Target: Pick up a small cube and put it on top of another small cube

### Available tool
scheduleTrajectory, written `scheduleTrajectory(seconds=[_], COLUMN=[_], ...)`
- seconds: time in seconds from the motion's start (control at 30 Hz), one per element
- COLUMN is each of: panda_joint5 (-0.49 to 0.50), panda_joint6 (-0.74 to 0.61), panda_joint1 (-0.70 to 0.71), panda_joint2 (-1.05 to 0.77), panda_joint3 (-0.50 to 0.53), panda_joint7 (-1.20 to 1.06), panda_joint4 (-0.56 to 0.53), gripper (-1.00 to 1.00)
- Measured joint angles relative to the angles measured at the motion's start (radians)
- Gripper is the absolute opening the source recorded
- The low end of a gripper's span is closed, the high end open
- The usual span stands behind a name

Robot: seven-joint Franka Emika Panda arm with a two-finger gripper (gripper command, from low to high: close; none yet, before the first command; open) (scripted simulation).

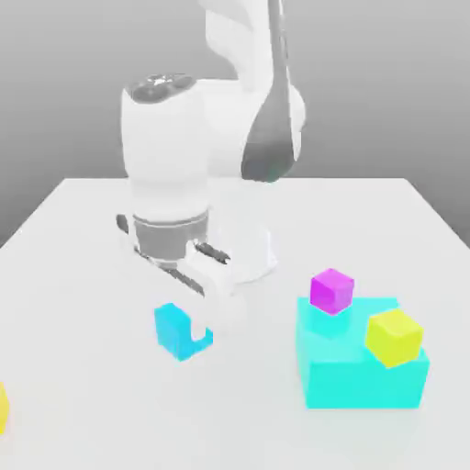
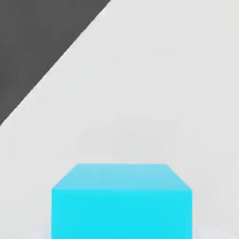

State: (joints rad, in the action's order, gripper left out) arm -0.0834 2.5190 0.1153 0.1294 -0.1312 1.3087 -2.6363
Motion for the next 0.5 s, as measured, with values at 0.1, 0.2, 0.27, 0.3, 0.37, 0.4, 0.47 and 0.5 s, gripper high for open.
scheduleTrajectory(seconds=[0.1, 0.2, 0.27, 0.3, 0.37, 0.4, 0.47, 0.5], panda_joint5=[-0.011, -0.022, -0.016, -0.004, 0.023, 0.035, 0.035, 0.035], panda_joint6=[-0.059, -0.117, -0.121, -0.095, -0.022, 0.010, 0.010, 0.010], panda_joint1=[-0.097, -0.200, -0.257, -0.267, -0.271, -0.273, -0.273, -0.273], panda_joint2=[0.034, 0.067, 0.058, 0.035, -0.026, -0.052, -0.052, -0.052], panda_joint3=[-0.078, -0.155, -0.204, -0.218, -0.231, -0.234, -0.234, -0.234], panda_joint7=[-0.088, -0.177, -0.221, -0.224, -0.211, -0.204, -0.204, -0.204], panda_joint4=[0.025, 0.050, 0.061, 0.058, 0.042, 0.034, 0.034, 0.034], gripper=[-1.00, -1.00, -1.00, -1.00, -1.00, 1.00, 1.00, 1.00])
